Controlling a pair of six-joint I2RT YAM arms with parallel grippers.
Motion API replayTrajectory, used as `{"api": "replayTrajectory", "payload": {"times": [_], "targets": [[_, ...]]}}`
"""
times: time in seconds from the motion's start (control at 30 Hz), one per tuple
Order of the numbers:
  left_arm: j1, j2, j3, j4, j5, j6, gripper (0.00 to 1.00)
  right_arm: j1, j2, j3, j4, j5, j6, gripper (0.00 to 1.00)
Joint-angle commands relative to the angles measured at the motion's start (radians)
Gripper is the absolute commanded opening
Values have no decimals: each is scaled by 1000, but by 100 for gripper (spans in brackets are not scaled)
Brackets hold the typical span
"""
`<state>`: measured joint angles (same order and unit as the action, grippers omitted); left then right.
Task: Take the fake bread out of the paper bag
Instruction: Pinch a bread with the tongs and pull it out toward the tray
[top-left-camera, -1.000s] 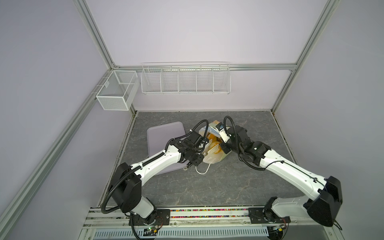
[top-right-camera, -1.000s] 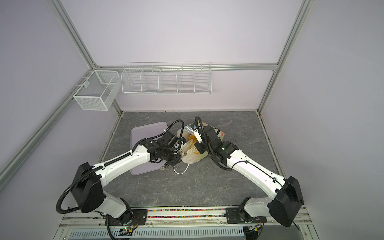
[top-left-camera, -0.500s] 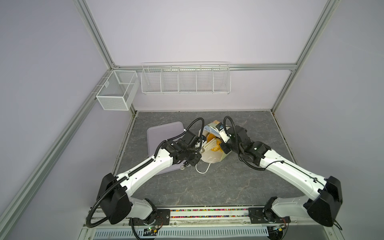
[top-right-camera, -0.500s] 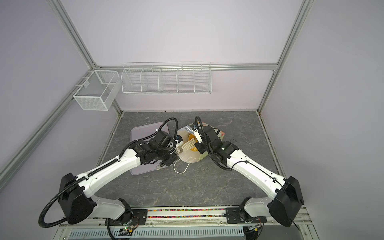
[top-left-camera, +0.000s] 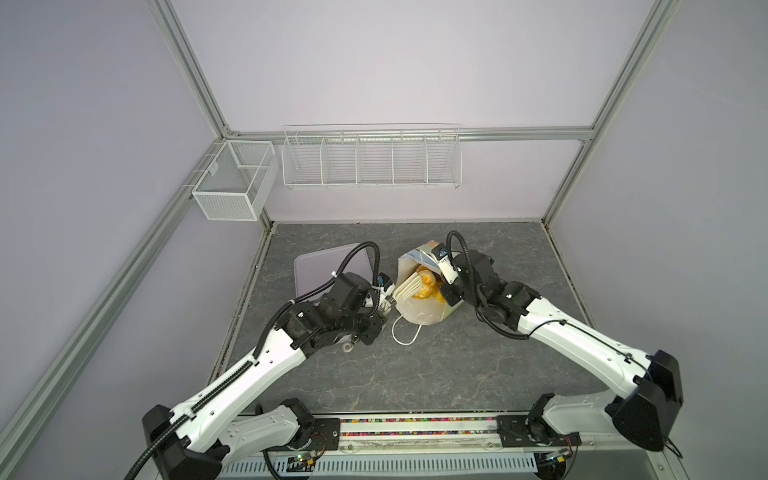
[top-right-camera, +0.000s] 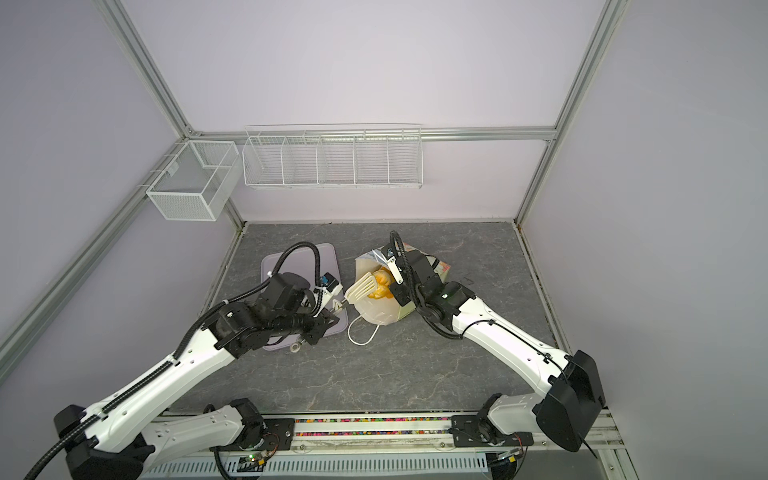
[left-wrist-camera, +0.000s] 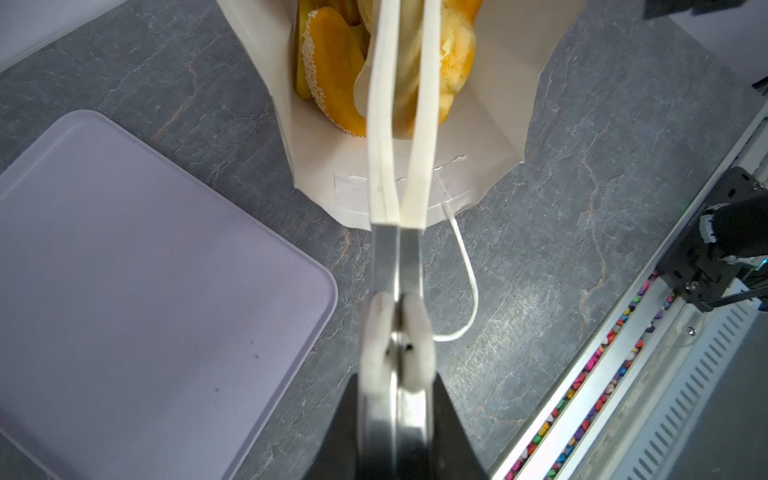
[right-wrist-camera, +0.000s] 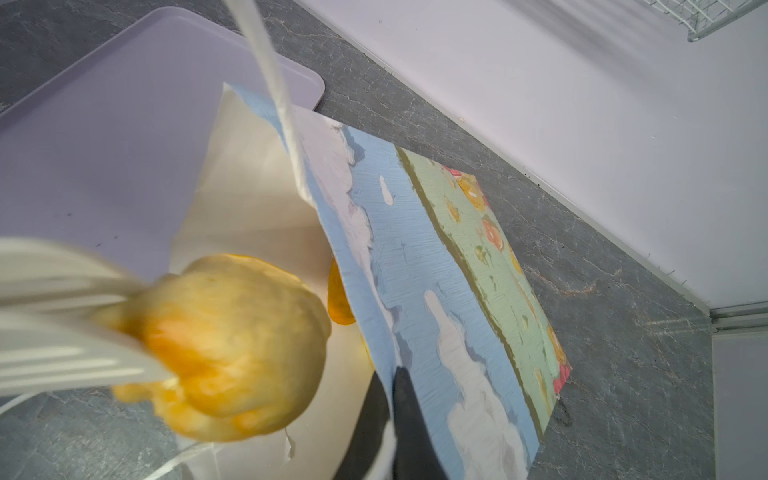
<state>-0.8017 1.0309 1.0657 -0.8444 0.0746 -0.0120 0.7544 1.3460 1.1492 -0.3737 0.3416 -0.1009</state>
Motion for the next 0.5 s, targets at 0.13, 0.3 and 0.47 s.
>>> {"api": "replayTrajectory", "payload": {"times": [0.13, 0.3, 0.47], "targets": [[8, -139, 6, -97, -46, -91, 4, 1, 34, 40, 27, 48, 31, 7], [112, -165, 53, -153, 6, -128, 4, 0, 44, 47, 28, 59, 31, 7], [341, -151, 74, -150, 206, -175, 4, -6, 48, 50, 21, 69, 27, 7]]}}
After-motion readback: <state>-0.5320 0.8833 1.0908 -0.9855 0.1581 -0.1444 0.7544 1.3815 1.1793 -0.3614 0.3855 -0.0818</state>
